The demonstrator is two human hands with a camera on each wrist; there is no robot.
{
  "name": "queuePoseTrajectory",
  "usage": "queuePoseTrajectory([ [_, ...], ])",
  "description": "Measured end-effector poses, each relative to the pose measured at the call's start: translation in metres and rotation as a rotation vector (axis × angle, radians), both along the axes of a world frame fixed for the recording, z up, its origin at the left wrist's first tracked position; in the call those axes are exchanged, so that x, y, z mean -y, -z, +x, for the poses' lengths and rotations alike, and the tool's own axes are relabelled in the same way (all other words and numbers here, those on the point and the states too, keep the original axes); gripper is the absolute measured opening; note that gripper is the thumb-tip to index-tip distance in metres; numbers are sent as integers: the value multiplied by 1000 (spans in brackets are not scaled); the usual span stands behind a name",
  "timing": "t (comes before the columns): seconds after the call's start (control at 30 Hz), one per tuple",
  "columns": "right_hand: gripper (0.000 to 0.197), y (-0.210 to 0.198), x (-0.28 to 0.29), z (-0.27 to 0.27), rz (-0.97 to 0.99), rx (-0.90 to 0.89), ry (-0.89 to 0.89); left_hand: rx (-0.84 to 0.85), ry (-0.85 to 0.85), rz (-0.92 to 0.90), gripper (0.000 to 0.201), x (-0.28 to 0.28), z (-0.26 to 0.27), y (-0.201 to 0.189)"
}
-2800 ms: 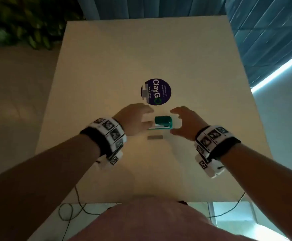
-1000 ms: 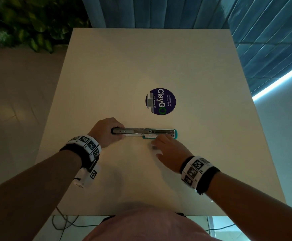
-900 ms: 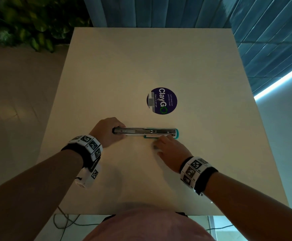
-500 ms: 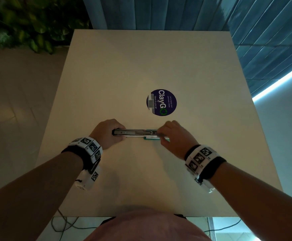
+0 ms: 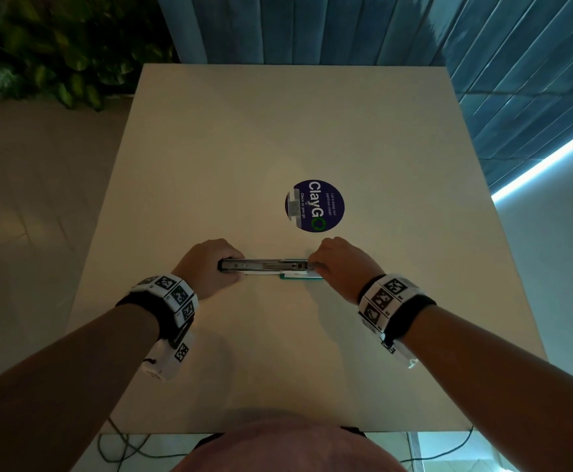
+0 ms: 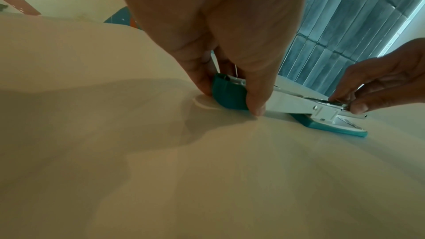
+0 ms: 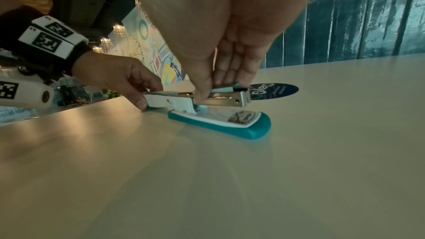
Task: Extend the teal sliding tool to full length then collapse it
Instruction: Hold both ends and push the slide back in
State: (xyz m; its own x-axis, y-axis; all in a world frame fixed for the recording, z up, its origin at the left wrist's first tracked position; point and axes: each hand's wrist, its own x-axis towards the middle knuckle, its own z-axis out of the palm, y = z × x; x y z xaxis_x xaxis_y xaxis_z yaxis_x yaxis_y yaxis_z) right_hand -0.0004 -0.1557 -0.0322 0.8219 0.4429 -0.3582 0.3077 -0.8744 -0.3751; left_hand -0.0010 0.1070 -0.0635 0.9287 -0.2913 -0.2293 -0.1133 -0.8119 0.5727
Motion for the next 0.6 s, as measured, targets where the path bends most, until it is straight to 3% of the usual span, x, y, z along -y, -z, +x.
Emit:
queuePoseTrajectory([
  [0.23, 27, 0, 0, 0, 3, -17, -10, 6, 17, 3, 21, -2, 1, 1],
  [0.43, 37, 12, 23, -9, 118, -24, 201, 14, 34, 4, 24, -2, 0, 2],
  [0.6, 32, 19, 27, -6, 104, -60, 212, 19, 32, -16, 30, -7, 0, -11],
])
